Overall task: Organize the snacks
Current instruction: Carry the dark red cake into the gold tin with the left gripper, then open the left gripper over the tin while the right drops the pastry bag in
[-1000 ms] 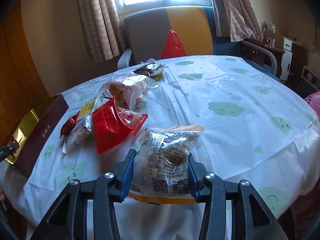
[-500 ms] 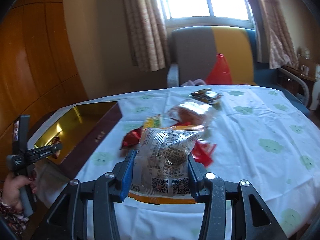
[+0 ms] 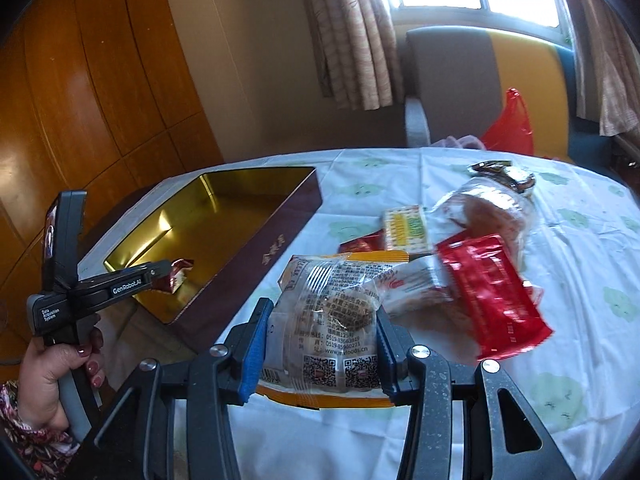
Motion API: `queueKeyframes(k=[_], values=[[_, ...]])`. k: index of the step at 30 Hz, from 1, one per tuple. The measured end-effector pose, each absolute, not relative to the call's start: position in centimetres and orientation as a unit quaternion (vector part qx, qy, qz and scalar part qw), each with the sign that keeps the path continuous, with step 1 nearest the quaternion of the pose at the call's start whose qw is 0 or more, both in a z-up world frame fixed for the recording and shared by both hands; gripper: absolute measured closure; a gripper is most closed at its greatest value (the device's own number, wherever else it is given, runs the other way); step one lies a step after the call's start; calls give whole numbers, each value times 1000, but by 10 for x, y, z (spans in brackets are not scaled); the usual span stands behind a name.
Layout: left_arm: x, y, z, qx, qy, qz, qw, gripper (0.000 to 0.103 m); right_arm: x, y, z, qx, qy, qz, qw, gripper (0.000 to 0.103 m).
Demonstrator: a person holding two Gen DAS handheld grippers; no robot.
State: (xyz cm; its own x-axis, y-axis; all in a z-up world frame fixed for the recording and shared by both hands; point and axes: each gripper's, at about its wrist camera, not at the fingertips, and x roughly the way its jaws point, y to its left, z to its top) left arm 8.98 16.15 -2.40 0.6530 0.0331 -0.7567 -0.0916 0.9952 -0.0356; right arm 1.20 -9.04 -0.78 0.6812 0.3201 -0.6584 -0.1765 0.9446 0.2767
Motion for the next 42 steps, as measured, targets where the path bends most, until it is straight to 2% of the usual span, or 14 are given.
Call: queueKeyframes(k=[29, 42], values=[[57, 183, -4, -47, 396, 94, 912, 73, 96, 24, 1, 50, 366, 212, 905, 55], [56, 184, -2, -42, 396, 105, 911, 73, 126, 45, -17, 20, 382, 205, 901, 55]])
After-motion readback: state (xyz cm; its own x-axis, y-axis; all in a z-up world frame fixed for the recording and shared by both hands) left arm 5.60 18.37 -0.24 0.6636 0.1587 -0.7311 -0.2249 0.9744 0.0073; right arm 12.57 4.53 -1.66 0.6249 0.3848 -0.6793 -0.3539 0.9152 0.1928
